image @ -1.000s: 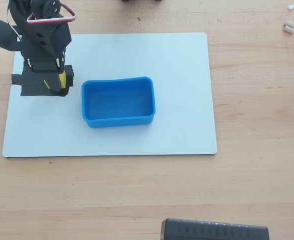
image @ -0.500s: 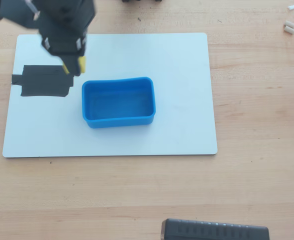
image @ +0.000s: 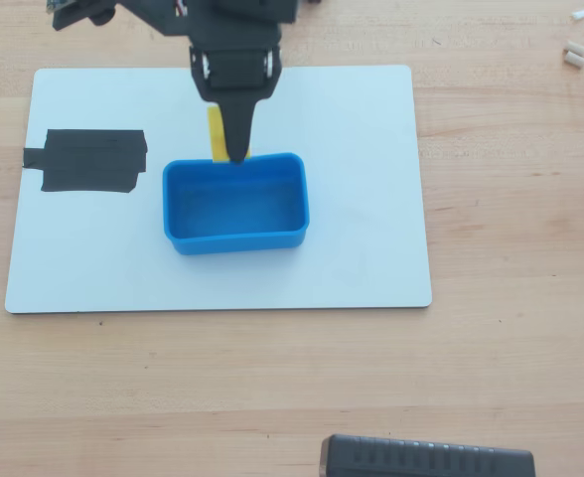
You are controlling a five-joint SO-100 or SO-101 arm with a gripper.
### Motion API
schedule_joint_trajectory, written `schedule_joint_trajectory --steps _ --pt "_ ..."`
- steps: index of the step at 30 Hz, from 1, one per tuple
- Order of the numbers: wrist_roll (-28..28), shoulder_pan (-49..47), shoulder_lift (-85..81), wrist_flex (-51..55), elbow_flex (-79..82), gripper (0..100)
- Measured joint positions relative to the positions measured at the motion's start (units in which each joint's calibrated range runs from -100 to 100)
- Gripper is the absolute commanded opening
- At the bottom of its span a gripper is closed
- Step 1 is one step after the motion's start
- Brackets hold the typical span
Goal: Pick up yellow cube and drop it in the blue rectangular bin
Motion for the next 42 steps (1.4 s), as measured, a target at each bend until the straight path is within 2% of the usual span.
schedule_joint_trajectory --steps 11,14,21,28,34,37,42 --pt "-0.05 0.79 -6.48 -20.94 18.04 14" --pt "-0.05 0.87 -7.72 -22.17 18.54 16" --pt "-0.05 0.87 -7.9 -22.26 19.84 28" --pt "-0.05 0.87 -9.94 -22.17 21.34 28" --pt "-0.15 0.56 -18.91 -18.29 25.45 14" --pt "-0.98 -0.16 -23.97 -15.64 27.56 2" --pt "-2.05 -3.1 -32.05 -11.22 32.67 0"
